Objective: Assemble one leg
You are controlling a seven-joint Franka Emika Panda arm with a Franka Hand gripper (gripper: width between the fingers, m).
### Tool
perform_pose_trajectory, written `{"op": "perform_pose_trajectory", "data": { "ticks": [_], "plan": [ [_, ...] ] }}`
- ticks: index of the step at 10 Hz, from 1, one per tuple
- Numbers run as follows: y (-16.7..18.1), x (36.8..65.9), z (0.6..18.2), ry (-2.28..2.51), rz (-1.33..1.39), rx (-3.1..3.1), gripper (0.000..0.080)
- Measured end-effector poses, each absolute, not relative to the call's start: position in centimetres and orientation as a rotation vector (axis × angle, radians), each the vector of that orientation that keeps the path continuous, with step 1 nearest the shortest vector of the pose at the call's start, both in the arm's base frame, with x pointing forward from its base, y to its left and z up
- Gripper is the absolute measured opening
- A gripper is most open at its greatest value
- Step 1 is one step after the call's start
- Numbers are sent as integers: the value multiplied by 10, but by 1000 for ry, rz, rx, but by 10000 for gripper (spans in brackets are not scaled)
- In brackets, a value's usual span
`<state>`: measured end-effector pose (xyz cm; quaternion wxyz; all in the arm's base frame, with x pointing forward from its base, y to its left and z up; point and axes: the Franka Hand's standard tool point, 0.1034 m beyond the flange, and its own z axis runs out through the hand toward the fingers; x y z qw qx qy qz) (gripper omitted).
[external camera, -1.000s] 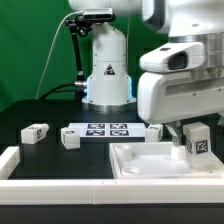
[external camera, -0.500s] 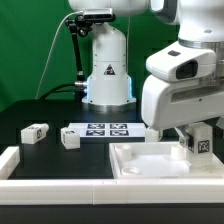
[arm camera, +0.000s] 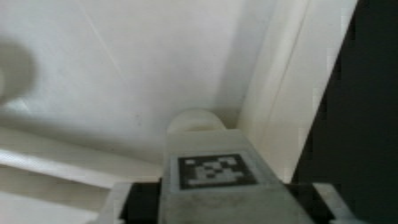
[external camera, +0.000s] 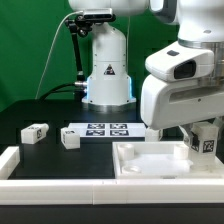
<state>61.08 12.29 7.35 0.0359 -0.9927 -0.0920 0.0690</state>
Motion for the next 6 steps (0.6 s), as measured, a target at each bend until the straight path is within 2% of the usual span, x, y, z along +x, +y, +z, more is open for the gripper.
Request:
{"op": "perform_pose_trajectory", "data": {
  "ticks": [6],
  "plan": [
    [122, 618, 72, 840, 120, -2932, 294]
  ]
}}
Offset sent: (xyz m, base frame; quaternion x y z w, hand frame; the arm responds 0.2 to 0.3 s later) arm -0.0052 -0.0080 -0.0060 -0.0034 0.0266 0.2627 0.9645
